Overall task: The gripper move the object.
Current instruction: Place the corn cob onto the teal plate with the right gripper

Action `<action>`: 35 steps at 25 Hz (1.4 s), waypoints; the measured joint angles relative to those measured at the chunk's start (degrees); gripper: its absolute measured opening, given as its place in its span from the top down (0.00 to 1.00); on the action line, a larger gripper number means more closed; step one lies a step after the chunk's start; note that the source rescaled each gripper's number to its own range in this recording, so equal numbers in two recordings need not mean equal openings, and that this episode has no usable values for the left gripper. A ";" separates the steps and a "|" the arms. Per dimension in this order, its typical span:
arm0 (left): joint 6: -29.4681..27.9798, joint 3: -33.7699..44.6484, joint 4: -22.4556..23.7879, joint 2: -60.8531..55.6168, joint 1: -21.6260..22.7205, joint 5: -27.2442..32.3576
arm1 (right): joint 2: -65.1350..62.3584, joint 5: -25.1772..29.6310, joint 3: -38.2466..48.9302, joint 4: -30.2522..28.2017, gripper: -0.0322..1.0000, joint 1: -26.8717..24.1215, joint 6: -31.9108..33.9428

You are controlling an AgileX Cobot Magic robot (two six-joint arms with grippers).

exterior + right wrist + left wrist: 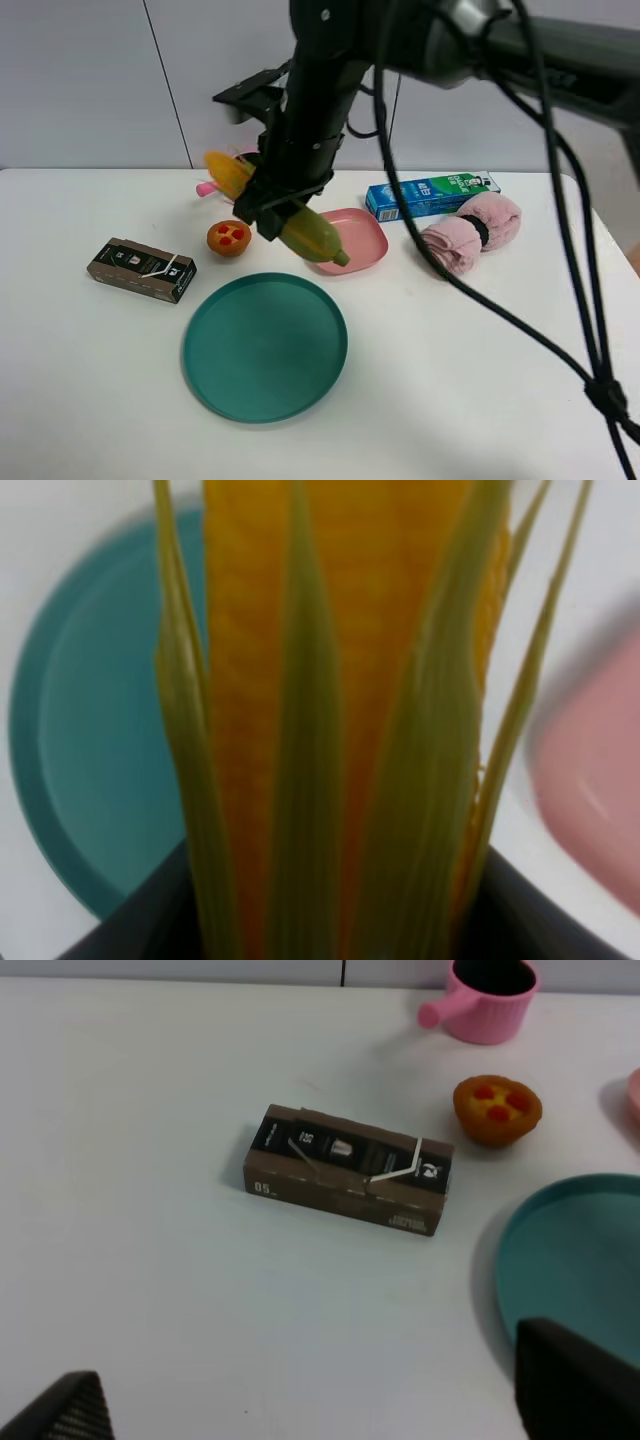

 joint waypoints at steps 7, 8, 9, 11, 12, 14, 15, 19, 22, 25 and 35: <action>0.00 0.00 0.00 0.00 0.00 0.00 | 6.43 0.14 -0.39 -0.82 0.96 4.11 -0.11; 0.00 0.00 0.00 0.00 0.00 0.00 | 6.88 0.14 -0.39 -0.82 0.96 4.18 0.22; 0.00 0.00 0.00 0.00 0.00 0.00 | 7.13 0.14 -0.39 -0.82 0.96 4.18 0.79; 0.00 0.00 0.00 0.00 0.00 0.00 | 7.36 0.14 -0.39 -0.92 0.96 4.18 1.57; 0.00 0.00 0.00 0.00 0.00 0.00 | 7.36 0.14 -0.39 -0.92 0.96 4.18 1.69; 0.00 0.00 0.00 0.00 0.00 0.00 | 7.39 0.14 -0.39 -0.92 0.96 4.18 2.41; 0.00 0.00 0.00 0.00 0.00 0.00 | 7.39 0.14 -0.39 -0.92 0.96 4.18 2.78; 0.00 0.00 0.00 0.00 0.00 0.00 | 7.43 0.14 -0.39 -0.87 0.96 4.18 4.01; 0.00 0.00 0.00 0.00 0.00 0.00 | 8.01 0.14 -0.39 -0.87 0.96 4.30 4.46; 0.00 0.00 0.00 0.00 0.00 0.00 | 9.61 0.14 -0.16 -0.87 0.96 5.09 4.49; 0.00 0.00 0.00 0.00 0.00 0.00 | 13.86 0.31 0.45 -1.84 0.96 5.88 4.18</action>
